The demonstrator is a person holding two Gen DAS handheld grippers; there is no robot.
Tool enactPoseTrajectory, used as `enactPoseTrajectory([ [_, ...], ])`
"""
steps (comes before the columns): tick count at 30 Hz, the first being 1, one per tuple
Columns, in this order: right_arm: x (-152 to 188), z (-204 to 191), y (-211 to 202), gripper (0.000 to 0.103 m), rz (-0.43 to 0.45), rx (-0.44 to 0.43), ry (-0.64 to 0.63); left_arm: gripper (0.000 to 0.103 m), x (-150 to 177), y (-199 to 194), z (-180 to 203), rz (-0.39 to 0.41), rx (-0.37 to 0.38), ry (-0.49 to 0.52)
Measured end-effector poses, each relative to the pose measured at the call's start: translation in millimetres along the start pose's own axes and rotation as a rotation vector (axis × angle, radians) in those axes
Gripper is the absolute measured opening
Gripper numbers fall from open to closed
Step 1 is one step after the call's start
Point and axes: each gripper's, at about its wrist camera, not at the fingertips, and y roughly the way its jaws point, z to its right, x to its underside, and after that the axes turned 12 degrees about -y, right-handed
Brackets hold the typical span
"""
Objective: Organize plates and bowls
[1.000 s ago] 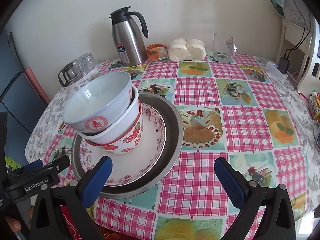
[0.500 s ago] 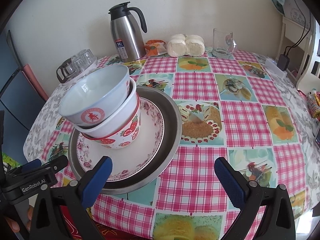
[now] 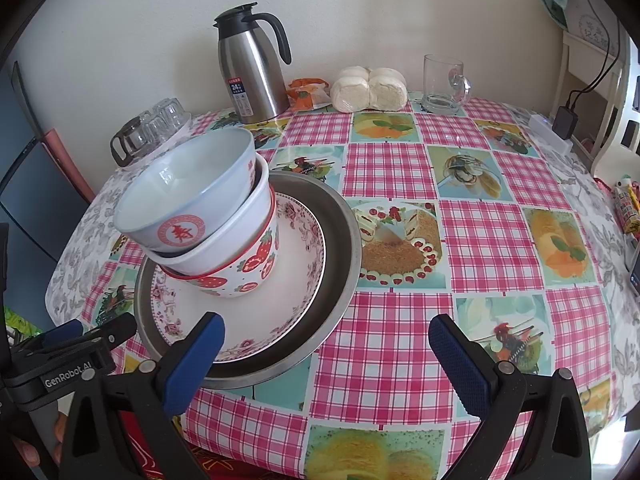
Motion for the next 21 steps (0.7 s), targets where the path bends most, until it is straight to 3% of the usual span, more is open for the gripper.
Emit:
enactPoseTrajectory([
  [21, 2.3, 1.2, 3.0, 0.103, -0.009, 0.002, 0.002, 0.096, 0.3, 3.1, 2.2, -0.011, -0.002, 0.014],
])
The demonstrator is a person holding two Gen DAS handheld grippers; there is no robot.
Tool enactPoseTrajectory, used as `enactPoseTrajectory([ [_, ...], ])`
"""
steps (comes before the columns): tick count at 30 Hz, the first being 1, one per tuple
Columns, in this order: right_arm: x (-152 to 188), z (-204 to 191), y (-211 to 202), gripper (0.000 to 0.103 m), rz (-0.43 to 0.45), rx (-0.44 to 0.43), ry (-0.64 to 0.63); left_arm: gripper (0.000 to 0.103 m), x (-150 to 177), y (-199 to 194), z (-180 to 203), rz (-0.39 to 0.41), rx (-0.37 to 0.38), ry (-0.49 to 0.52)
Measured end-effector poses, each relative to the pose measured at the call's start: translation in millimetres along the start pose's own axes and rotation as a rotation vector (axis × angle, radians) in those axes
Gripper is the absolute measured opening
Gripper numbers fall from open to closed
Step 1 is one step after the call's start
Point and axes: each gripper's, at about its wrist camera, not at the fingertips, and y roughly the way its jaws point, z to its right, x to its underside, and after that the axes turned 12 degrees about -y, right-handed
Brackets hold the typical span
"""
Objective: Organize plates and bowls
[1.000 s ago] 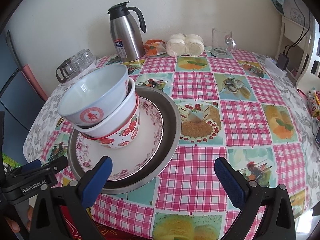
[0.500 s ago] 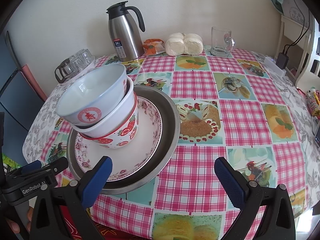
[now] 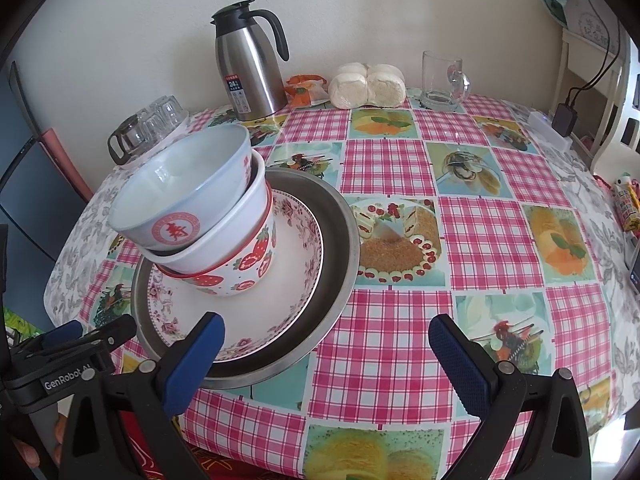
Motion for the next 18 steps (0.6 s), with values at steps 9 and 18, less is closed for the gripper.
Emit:
enactPoseTrajectory([
  [9, 0.7, 0.3, 1.2, 0.103, -0.005, 0.000, 0.002, 0.096, -0.2, -0.6, 0.6, 0.003, -0.001, -0.001],
  [18, 1.1, 0.4, 1.9, 0.103, -0.007, -0.001, 0.001, 0.096, 0.4, -0.4, 0.7, -0.003, 0.003, -0.001],
])
